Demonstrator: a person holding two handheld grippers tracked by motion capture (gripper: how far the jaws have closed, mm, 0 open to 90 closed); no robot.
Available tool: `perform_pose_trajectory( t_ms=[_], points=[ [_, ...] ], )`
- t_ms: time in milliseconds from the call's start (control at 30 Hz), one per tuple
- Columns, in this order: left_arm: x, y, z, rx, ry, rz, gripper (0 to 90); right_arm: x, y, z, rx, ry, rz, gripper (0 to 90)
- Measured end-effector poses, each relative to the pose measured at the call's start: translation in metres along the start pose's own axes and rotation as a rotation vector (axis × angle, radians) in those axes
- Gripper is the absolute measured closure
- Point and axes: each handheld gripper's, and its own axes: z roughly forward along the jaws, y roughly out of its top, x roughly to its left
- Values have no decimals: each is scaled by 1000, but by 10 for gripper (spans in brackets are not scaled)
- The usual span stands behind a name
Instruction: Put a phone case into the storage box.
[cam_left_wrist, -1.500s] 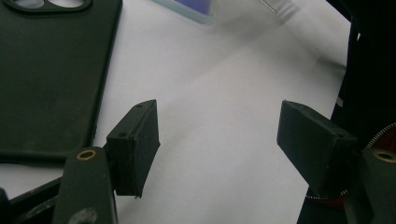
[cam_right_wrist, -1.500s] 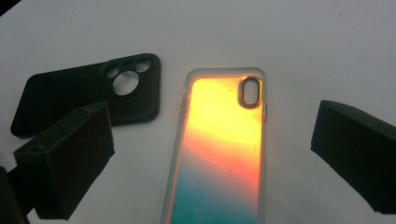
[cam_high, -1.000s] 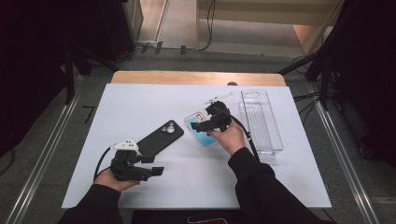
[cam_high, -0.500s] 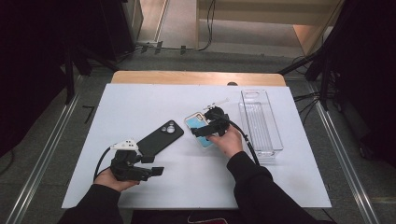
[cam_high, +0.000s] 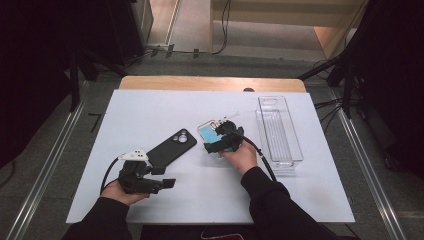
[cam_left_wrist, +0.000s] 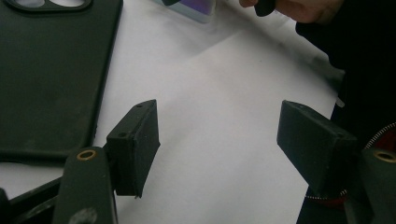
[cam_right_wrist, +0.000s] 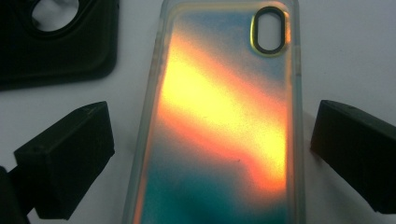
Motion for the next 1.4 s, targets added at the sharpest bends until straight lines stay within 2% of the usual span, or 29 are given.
perform_pose_trajectory(
  t_ms=[133,167,267,300,333,367,533,733,800,867,933,1100,1267,1333,1400],
  points=[
    [0,0,0,0,-1,0,298,5,-1,2,5,-38,-34,0],
    [0,0,0,0,0,-2,299,8,-3,2,2,-67,-56,2],
    [0,0,0,0,-1,-2,298,8,-3,2,-4,-69,-52,20],
    [0,0,0,0,-1,-2,299,7,-4,1,-11,-74,-49,65],
    [0,0,0,0,-1,-2,298,7,-4,1,-11,-74,-49,65],
    [0,0,0,0,-1,-2,299,5,-5,-2,-33,-75,-47,138],
    [0,0,0,-4,-2,-6,299,4,-6,-2,-39,-70,-42,145],
    [0,1,1,8,-8,-24,303,2,-6,-3,-40,-52,-30,148],
    [0,2,1,14,2,-22,303,0,-5,-5,-41,-35,-17,148],
    [-1,3,2,33,35,-13,302,-2,-3,-9,-63,-24,-5,148],
    [-1,3,3,31,29,-21,301,-3,-2,-11,-65,-20,1,149],
    [-3,8,2,15,9,-36,300,-2,3,-28,-89,11,1,149],
    [-4,13,2,20,-1,-74,300,2,4,-46,-110,49,-6,148],
    [-4,16,2,9,-5,-99,301,4,3,-59,-124,70,-1,149],
    [-4,18,1,4,-8,-108,301,4,2,-62,-131,78,1,148]
  ],
)
